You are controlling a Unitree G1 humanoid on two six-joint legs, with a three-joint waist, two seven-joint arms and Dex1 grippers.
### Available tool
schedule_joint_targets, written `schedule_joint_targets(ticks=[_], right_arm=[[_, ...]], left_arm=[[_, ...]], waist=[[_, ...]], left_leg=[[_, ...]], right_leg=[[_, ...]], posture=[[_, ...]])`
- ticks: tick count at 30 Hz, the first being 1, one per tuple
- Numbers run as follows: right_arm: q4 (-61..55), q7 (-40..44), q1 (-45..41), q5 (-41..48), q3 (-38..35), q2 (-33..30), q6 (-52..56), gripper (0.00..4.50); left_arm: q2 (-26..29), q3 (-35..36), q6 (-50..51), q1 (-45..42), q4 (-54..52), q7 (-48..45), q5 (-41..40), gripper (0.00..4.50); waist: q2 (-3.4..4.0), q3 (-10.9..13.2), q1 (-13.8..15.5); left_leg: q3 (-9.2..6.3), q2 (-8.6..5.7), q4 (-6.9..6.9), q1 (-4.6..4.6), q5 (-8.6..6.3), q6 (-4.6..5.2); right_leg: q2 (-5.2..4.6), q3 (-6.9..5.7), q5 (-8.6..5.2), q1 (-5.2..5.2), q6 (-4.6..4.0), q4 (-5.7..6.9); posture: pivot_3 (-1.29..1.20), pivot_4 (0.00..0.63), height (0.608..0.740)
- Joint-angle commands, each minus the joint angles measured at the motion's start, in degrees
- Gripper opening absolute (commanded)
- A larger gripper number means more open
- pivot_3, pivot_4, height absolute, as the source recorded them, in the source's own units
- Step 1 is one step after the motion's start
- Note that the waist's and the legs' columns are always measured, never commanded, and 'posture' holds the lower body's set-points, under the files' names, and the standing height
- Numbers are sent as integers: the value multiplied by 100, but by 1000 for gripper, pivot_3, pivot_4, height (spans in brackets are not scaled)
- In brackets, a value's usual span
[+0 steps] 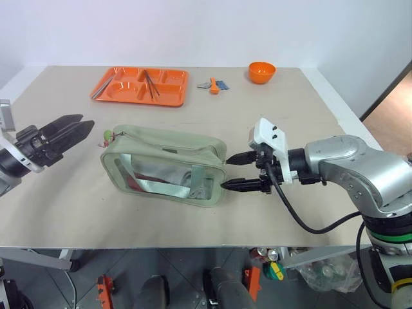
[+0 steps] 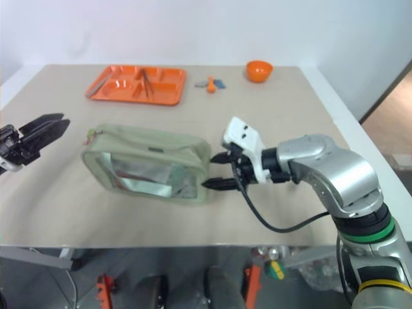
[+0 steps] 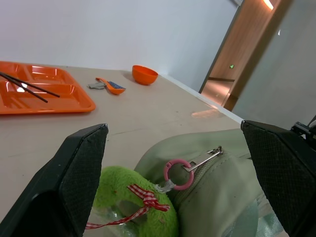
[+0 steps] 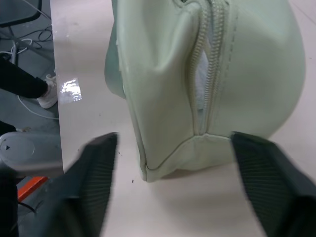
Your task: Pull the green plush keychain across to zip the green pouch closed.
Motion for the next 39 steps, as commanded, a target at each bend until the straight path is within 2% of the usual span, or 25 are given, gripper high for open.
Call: schedule_joint_targets(ticks=[1,7,8,16,24,29,35,39], right_arm=[[-197,-17,-24,92,-99,-7,-36,2259],[-10,-111,-278,49,-21,158,-52,174],[-4,-104,-297,54,-11,169,-70,46],[166,27,-370,-112,111,80,-359,46],[1124,840,-465,-901,335,-555,-1622,46],[1514,1052,-545,-1174,375,-478,-1942,46],[1568,1057,-565,-1255,362,-260,-1957,46],[1581,1074,-572,-1310,356,-206,-1936,46]], left_arm=[[1,161,-4,-63,-176,52,-112,4500],[-116,157,12,-32,-283,154,-137,4500],[-134,154,12,-29,-300,165,-132,4500],[-186,246,28,54,-378,263,-160,4500],[10,378,-57,234,-81,182,24,4500],[91,279,-49,593,33,100,296,4500],[104,-271,-45,1434,-584,-166,719,4500],[18,-382,-148,1533,-602,-151,843,4500]], waist=[[0,0,2],[0,0,0],[0,0,1],[0,0,-7],[-1,0,2],[0,0,-3],[-2,-1,-3],[-2,-1,-6]], left_leg=[[0,-1,0,0,0,0],[2,-1,1,0,0,0],[2,-1,1,0,0,0],[2,1,0,2,0,0],[8,-6,2,1,0,0],[10,-2,0,3,0,0],[14,-2,0,2,0,0],[14,2,0,4,-1,-2]], right_leg=[[0,0,0,0,0,0],[-1,5,0,0,1,1],[-1,3,0,0,1,1],[3,4,0,0,0,2],[-5,10,0,0,2,2],[1,13,-1,-5,0,3],[-4,16,-2,-5,-1,4],[0,12,-3,-8,-7,5]], posture=[[0,150,740],[0,150,740],[0,150,740],[0,150,740],[0,150,740],[0,150,740],[0,150,740],[0,150,740]])
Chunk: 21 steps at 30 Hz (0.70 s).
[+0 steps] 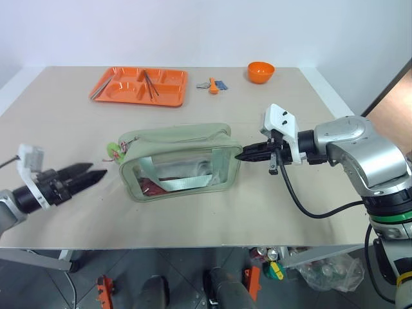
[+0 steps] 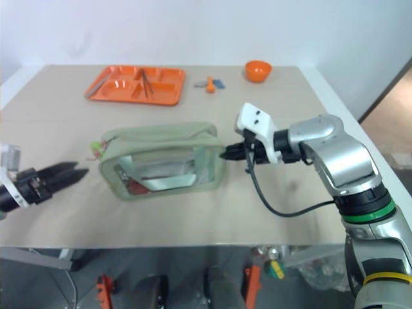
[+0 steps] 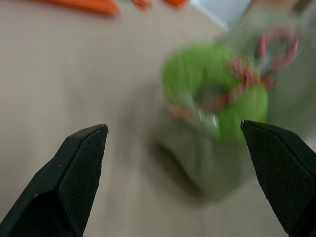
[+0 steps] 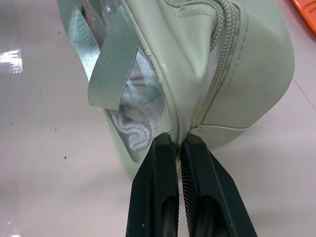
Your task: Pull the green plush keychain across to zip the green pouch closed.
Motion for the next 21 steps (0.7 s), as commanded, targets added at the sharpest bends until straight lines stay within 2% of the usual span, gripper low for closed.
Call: schedule_joint_targets(ticks=[1,5,9,17,20,21], right_arm=[[-71,45,-115,-45,-67,38,-28,46],[-109,47,-109,-57,-89,49,7,46],[-218,35,-55,-33,-120,22,71,46],[-408,17,19,24,-216,-22,228,46],[-430,10,-2,39,-239,-21,274,0],[-428,8,-11,41,-242,-17,283,0]], left_arm=[[1,46,-209,-105,-80,-15,112,4500],[-115,10,-288,-500,348,179,260,4500],[-304,128,-127,-952,432,342,23,4500],[-551,-307,-61,-1080,367,361,158,4500],[-608,-477,-83,-1110,338,327,222,3775],[-633,-523,-136,-1161,415,342,279,3360]], waist=[[0,0,0],[0,0,2],[-1,0,-1],[-1,-1,1],[-1,0,-4],[-1,-1,-2]], left_leg=[[-2,2,0,0,0,0],[-2,6,1,8,0,1],[1,8,1,8,0,1],[2,8,0,7,-1,1],[3,8,2,8,-1,1],[3,8,2,9,-1,1]], right_leg=[[3,-2,-1,0,-4,1],[9,-3,-1,2,-9,8],[11,0,3,2,-4,8],[11,3,3,1,-3,8],[12,4,4,2,-2,9],[13,4,4,2,-2,9]], posture=[[0,150,740],[0,150,740],[0,150,740],[0,150,740],[0,150,740],[0,150,740]])
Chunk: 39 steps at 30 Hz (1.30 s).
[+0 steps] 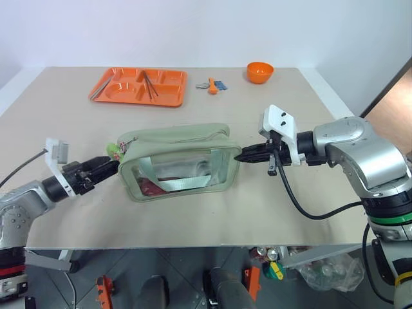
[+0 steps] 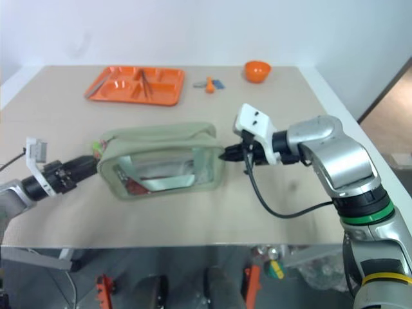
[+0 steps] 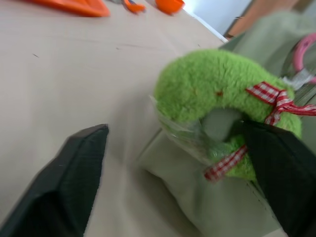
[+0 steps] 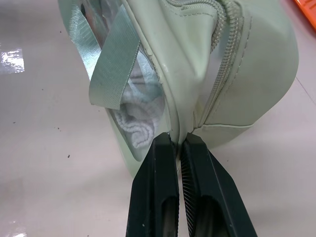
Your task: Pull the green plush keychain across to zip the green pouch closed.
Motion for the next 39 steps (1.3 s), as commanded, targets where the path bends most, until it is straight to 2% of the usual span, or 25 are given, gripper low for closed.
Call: schedule_joint_targets(ticks=[1,10,15,24,28,31,39], right_arm=[[-213,12,-56,63,-181,-37,29,0],[-206,15,-79,55,-167,-12,58,0],[-180,23,-86,38,-137,4,51,0],[-35,31,-192,-40,-70,100,-36,0],[18,35,-227,-78,-55,158,-81,0],[44,35,-235,-100,-66,182,-115,0],[21,-14,-227,-139,-101,240,-84,0]], left_arm=[[-16,-53,-122,-202,10,9,125,3046],[-262,62,-139,-506,52,101,17,68],[-160,219,-50,-542,-151,101,-157,30],[481,521,-9,-963,-191,-134,-343,30],[635,540,-99,-1433,-56,-87,-363,30],[468,216,-193,-2032,-207,-45,-316,30],[-26,-1168,-721,-3091,-31,-207,696,30]], waist=[[0,0,3],[0,0,8],[0,0,10],[0,0,2],[0,0,11],[-1,0,14],[-1,0,-5]], left_leg=[[-1,0,0,0,0,0],[-1,-2,0,-2,0,0],[-2,-4,3,-2,0,0],[-3,-4,4,-4,0,0],[-5,-4,5,-5,0,0],[-5,-6,7,-6,1,-1],[-1,-11,8,-6,1,-1]], right_leg=[[0,-1,0,0,0,1],[-2,1,1,2,2,1],[-3,0,2,2,4,1],[-2,1,2,1,4,0],[-1,-2,2,2,4,1],[-2,-3,3,4,6,1],[-1,10,6,3,12,1]], posture=[[0,150,740],[0,150,740],[0,150,740],[0,150,740],[0,150,740],[0,150,740],[0,150,740]])
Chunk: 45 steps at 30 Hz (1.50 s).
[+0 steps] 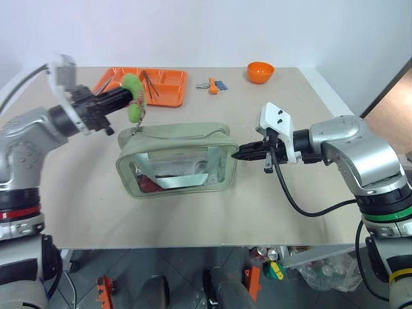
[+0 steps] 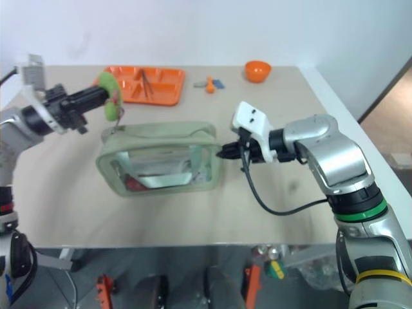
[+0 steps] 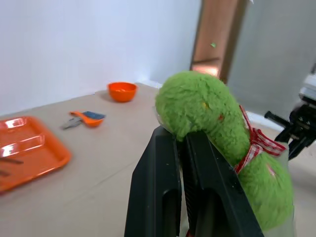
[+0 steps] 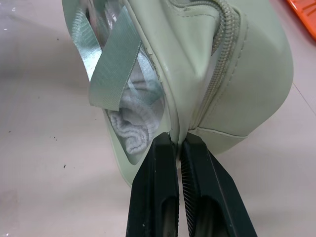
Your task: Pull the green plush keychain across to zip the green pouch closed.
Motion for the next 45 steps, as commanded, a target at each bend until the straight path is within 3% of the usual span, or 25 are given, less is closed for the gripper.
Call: schedule_joint_targets(ticks=[1,3,16,26,38,45], right_arm=[[-180,-33,-104,27,-128,7,-6,0],[-274,-71,-45,57,-179,-20,66,0],[-424,-172,54,119,-229,-24,193,0],[-418,-188,31,139,-201,49,167,0],[-400,-154,-17,132,-177,78,137,0],[-394,-138,-4,127,-194,45,135,0]], left_arm=[[-42,-535,-288,-315,-87,-239,442,30],[-45,-930,-455,-263,-65,-403,788,30],[140,-854,102,-273,-520,-1113,452,4380],[1023,-458,372,241,-739,-1359,364,4474],[967,164,696,144,-569,-1086,-141,4474],[1281,1207,1103,866,-661,-1053,-741,4474]], waist=[[0,0,-6],[0,0,-4],[0,0,-8],[1,1,-27],[1,1,-32],[1,1,-63]], left_leg=[[-1,1,-1,0,0,0],[-1,3,-3,0,0,0],[-2,2,-1,-2,0,0],[-6,3,0,1,0,1],[-4,5,-1,1,0,1],[-2,9,-2,2,0,1]], right_leg=[[2,1,0,-1,0,0],[4,1,-1,-3,-1,0],[3,1,-1,-2,-1,2],[4,-4,-2,-2,-1,4],[6,-2,-3,-3,-1,4],[7,-2,-3,-5,-2,4]], posture=[[0,150,740],[0,150,740],[0,150,740],[0,150,740],[0,150,740],[0,150,740]])
